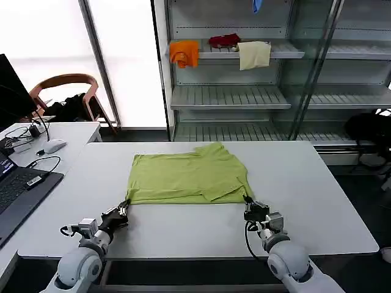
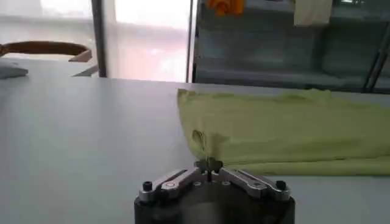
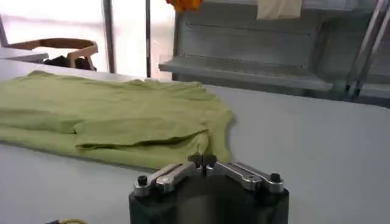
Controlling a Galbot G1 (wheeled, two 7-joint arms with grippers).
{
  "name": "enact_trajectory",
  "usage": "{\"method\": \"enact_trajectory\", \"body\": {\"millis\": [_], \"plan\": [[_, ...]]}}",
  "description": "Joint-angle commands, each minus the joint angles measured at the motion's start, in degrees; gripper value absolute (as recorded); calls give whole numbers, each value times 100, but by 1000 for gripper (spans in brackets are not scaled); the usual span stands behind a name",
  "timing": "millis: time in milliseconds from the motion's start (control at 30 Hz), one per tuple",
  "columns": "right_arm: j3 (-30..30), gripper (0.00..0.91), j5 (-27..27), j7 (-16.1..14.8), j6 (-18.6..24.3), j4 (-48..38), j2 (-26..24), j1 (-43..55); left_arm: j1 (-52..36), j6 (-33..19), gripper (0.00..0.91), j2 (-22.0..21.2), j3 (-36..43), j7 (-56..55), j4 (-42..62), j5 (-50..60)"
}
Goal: Fold and organize the clothes.
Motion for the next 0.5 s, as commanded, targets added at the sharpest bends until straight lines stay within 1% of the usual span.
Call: {"method": "enact_trajectory", "body": {"millis": [33,267,500], "plan": [[25,0,79,24,-96,238,-114,-66,92,-17,0,78,-28,-108,-318,88],[106,0,90,2,-190,845,-418,-526,492,216,0,143,-121,-513,-988,77],[205,0,95,61,-265,1193,-497,-733,787,508,0,188,-214,-928,-1769,8]]}}
